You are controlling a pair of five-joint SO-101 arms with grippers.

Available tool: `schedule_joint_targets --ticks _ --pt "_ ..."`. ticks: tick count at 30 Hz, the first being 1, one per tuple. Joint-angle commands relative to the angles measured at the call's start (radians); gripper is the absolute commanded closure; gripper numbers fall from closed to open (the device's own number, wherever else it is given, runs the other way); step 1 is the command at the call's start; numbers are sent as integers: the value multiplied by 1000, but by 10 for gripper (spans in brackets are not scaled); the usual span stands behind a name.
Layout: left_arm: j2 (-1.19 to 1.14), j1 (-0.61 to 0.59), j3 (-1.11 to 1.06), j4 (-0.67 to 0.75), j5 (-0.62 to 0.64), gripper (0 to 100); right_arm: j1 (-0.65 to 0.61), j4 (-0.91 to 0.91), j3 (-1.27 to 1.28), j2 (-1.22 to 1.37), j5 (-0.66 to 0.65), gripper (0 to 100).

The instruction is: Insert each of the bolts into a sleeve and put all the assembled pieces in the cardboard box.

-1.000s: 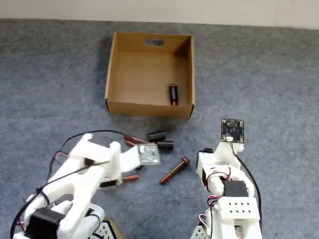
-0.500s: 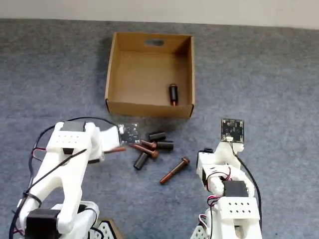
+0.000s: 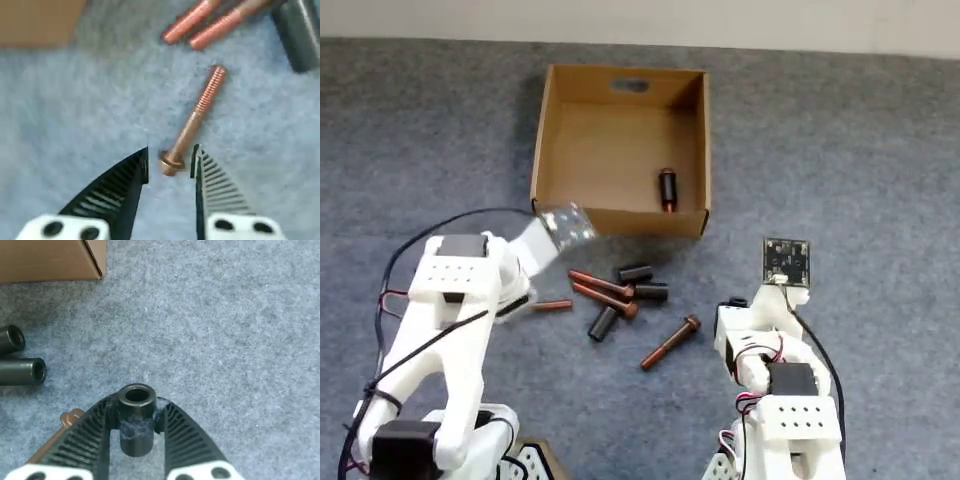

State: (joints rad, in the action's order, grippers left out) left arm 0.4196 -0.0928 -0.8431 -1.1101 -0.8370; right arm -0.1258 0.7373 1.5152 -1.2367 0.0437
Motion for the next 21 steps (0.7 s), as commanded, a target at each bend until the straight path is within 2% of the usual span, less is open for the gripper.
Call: schedule_joint_targets --ticks 1,4,5,7,12,17,21 --pt "70 5 39 3 552 840 -8 -18 -7 -15 11 991" --pt "105 18 19 11 1025 839 -8 -18 -7 -15 11 991" --pt "111 33 4 11 1143 839 -8 -18 -5 -15 9 991" --pt "122 38 -56 9 1295 837 -8 -18 -4 -15 8 991" --pt "122 54 -168 87 1567 835 -8 -18 -4 -15 8 991" --pt "120 54 -188 97 1843 835 -8 -18 -4 -15 8 991" --pt "120 54 -254 193 1918 835 -8 -18 -4 -15 6 991"
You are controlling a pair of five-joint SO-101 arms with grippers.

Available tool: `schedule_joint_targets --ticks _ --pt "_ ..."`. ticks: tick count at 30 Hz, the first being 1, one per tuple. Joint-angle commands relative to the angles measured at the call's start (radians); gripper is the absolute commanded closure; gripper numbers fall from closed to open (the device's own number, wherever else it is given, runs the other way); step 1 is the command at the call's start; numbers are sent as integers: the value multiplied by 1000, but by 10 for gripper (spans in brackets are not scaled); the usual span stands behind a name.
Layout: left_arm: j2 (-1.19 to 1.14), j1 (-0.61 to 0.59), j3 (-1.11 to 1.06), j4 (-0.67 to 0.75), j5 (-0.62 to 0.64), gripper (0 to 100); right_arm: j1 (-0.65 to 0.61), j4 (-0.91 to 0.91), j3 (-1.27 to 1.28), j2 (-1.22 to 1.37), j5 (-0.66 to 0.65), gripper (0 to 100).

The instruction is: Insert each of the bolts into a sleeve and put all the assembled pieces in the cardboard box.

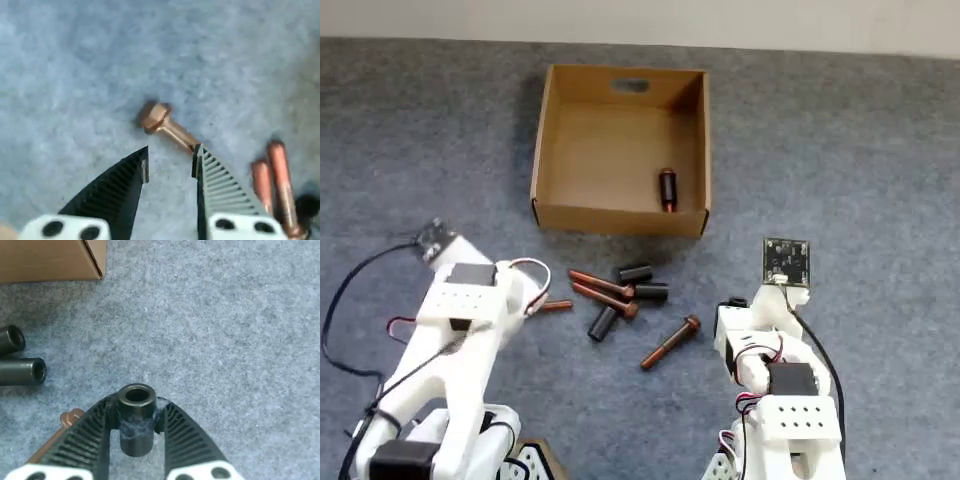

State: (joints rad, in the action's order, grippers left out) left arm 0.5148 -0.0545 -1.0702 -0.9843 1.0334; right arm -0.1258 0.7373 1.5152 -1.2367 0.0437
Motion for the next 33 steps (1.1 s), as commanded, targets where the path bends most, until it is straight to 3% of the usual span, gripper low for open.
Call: schedule_joint_targets --ticks 1,10,17,20,22,26,33 --pt "25 16 -53 104 49 835 -8 -18 -2 -15 6 991" --pt "25 -36 -197 407 51 839 -8 -16 -2 -15 6 991" --pt "25 -44 -193 411 48 845 -8 -16 -2 -15 6 991" --pt "33 -36 -189 368 28 933 -8 -16 -2 -15 6 991" --pt "35 -12 -177 334 -89 1000 -8 -18 -2 -15 6 991" --pt "35 61 -131 213 -402 992 -8 -18 -4 -15 6 991" --pt "30 186 125 -152 -872 990 -8 -18 -4 -15 6 991"
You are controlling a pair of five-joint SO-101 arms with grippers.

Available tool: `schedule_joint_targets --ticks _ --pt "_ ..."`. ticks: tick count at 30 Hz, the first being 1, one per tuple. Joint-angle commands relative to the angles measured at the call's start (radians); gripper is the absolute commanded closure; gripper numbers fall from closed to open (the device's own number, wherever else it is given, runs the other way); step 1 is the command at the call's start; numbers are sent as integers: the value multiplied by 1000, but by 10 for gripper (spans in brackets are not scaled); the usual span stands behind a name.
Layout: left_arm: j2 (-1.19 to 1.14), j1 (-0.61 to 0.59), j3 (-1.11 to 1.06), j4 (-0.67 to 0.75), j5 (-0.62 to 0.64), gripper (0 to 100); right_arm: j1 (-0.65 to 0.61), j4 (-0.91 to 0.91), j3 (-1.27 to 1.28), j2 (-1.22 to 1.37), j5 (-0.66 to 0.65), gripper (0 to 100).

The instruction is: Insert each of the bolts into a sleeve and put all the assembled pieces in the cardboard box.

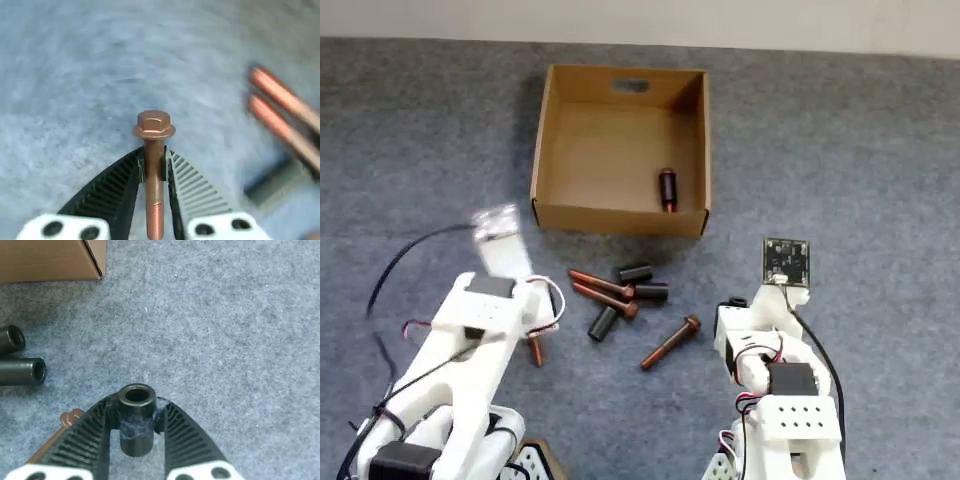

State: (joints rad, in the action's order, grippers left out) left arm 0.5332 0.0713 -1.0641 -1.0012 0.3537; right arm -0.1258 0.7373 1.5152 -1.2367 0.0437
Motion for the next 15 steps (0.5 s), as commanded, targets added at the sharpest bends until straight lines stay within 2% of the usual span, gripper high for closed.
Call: schedule_joint_targets --ticks 1,4,11,15 --pt "8 76 136 -167 -255 989 -8 -18 -4 -15 6 991" --pt "7 107 134 -167 -396 989 -8 -18 -4 -15 6 991" --pt "7 104 68 -161 -402 989 -8 -18 -4 -15 6 991" --pt "7 102 -5 -72 -404 960 -8 -18 -4 -15 6 991"
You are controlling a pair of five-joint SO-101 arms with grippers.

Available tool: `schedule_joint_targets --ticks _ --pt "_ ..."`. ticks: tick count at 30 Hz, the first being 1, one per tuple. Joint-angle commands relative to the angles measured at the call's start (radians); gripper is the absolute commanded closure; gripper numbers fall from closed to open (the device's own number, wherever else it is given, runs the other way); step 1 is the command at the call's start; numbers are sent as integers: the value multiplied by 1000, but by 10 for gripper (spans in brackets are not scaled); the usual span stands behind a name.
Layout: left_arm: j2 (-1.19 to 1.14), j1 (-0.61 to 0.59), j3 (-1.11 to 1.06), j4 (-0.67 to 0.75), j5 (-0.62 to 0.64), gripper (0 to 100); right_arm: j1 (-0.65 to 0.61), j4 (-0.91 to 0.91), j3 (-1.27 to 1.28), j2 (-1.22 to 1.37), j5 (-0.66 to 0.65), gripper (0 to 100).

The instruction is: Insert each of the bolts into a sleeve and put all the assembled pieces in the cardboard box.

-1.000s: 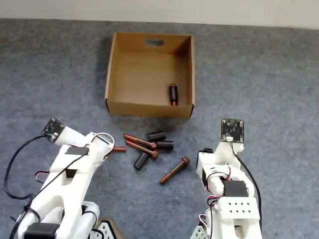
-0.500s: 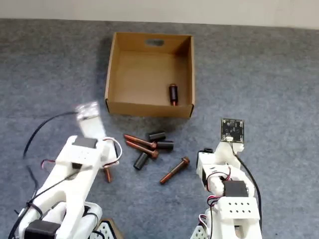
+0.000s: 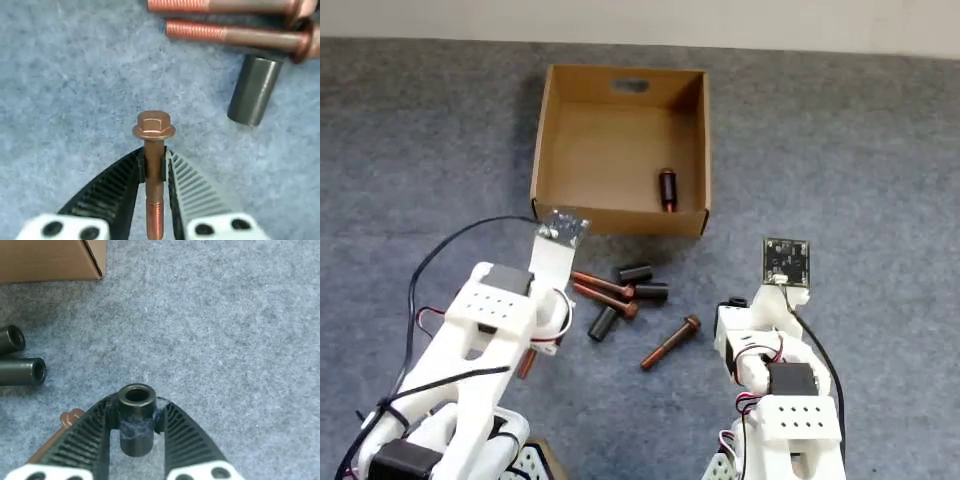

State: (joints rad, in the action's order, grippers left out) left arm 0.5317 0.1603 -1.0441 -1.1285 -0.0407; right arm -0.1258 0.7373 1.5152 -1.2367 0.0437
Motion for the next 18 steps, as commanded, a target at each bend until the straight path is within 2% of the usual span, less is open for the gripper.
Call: schedule_joint_targets --ticks 1,7,18 --pt "8 13 -41 81 -9 936 -8 -18 -4 -15 6 991" --pt "8 15 -59 144 -9 842 -8 -18 -2 -15 6 991" --pt "7 16 -62 175 -14 839 -8 -18 -2 -15 6 991"
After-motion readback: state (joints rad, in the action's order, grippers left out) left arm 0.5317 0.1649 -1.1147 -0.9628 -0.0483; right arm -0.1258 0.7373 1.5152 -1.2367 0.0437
